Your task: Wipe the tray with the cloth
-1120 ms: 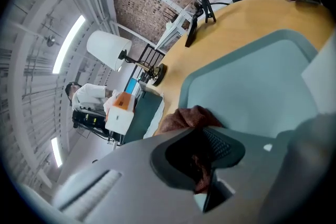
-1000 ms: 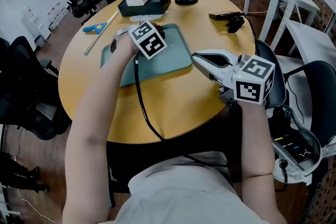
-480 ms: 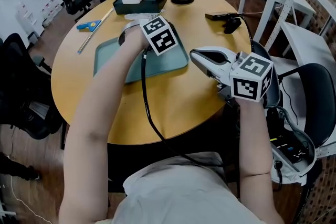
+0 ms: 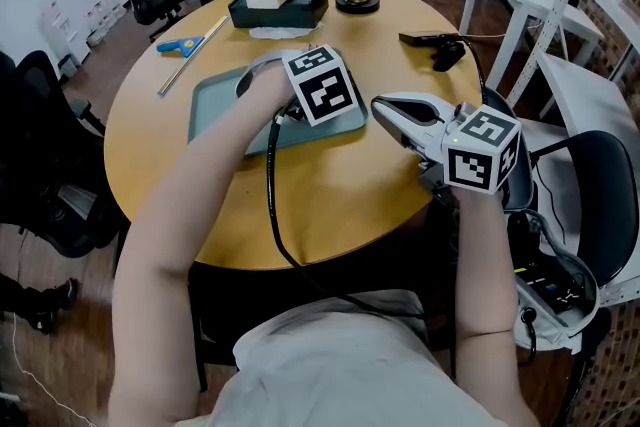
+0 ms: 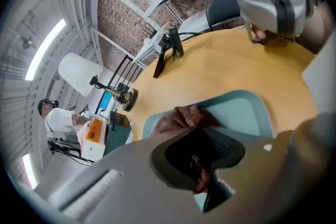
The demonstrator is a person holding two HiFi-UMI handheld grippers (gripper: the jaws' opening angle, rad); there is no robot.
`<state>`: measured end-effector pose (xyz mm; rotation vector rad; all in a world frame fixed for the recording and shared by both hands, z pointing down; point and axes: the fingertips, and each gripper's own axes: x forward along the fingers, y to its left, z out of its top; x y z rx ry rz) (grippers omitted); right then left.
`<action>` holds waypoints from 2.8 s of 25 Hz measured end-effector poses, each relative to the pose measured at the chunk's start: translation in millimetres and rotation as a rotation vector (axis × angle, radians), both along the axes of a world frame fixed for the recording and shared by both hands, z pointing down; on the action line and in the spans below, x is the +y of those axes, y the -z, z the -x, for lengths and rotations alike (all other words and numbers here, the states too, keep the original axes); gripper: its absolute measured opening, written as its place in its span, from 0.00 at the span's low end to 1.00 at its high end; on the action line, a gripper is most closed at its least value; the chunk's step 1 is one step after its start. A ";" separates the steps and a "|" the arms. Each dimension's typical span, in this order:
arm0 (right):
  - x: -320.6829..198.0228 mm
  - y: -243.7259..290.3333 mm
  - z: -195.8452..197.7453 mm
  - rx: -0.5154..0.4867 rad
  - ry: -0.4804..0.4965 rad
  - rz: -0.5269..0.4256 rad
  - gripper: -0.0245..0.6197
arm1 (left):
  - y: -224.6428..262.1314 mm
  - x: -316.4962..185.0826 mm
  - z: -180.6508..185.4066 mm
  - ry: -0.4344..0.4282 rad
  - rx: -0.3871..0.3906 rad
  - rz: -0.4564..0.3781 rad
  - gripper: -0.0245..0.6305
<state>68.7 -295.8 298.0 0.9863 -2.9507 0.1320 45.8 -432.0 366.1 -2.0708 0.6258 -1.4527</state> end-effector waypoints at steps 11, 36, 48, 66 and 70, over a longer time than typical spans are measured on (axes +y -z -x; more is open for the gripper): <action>2.7 -1.1 4.0 0.002 0.005 -0.004 0.04 | -2.7 55.1 1.3 -0.033 0.023 0.124 0.60; 4.4 -7.6 8.5 0.014 0.025 -0.002 0.04 | 0.8 -65.7 54.9 0.075 -0.080 -0.154 0.61; 2.5 -12.0 6.6 0.004 0.022 0.009 0.04 | -0.1 -57.1 70.5 0.123 -0.073 -0.154 0.60; 10.0 -4.0 20.9 -0.002 0.051 -0.016 0.04 | -7.1 63.2 93.1 0.030 -0.084 0.135 0.60; 8.9 -5.1 20.4 -0.006 0.052 -0.014 0.04 | -6.9 57.9 104.1 0.044 -0.106 0.109 0.60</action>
